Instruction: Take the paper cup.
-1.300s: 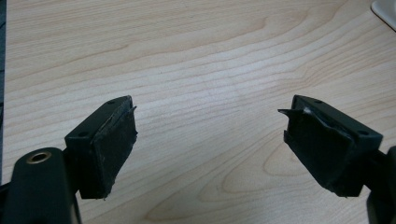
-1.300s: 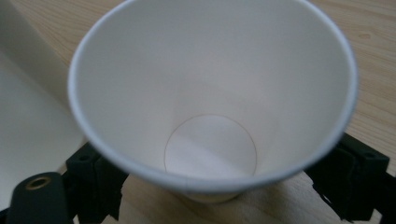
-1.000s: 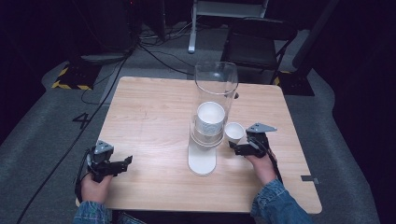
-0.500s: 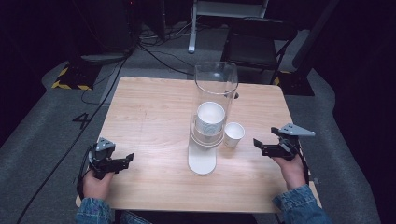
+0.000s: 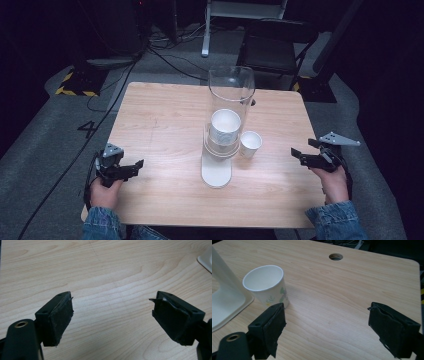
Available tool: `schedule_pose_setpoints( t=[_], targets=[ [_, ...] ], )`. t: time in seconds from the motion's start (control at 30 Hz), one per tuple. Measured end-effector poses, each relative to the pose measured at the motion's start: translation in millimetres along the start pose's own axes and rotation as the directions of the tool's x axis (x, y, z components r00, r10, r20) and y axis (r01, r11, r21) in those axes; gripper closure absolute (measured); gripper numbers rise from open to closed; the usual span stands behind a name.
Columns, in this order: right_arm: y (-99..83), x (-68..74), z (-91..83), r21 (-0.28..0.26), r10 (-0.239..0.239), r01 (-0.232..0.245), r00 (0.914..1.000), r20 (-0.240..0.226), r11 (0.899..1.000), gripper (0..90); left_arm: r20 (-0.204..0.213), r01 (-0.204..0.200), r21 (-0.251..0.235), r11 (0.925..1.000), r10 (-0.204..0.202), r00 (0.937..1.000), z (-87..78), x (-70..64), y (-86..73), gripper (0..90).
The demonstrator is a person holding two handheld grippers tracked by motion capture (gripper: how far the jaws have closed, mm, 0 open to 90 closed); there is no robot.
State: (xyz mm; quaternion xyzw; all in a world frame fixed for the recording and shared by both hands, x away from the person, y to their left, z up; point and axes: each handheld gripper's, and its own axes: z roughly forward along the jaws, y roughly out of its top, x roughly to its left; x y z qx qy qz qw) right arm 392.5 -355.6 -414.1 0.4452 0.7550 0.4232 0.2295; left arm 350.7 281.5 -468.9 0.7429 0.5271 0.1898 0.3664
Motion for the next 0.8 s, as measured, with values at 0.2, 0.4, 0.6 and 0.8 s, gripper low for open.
schedule_pose_setpoints(
  t=[0.2,0.4,0.6,0.8],
  targets=[
    [-6.1,-13.7,-2.1,-0.010,0.009,-0.009,0.9998,0.016,1.000,15.4,-0.011,0.008,-0.007,0.9999,-0.008,0.9999,-2.0,3.1,0.1,16.7],
    [-15.4,-23.8,2.6,0.009,0.019,-0.020,0.9972,0.072,1.000,15.4,-0.014,0.019,-0.012,0.9998,-0.019,0.9997,-2.4,4.7,-0.1,16.7],
    [-19.6,-25.6,7.0,0.003,0.025,-0.025,0.9953,0.093,1.000,15.3,-0.016,0.017,-0.012,0.9998,-0.017,0.9997,-1.9,4.3,0.0,16.7],
    [-21.2,-24.0,9.1,0.000,0.022,-0.022,0.9953,0.094,1.000,15.4,-0.015,0.014,-0.013,0.9998,-0.014,0.9998,-1.1,3.7,0.1,16.7]
  ],
)
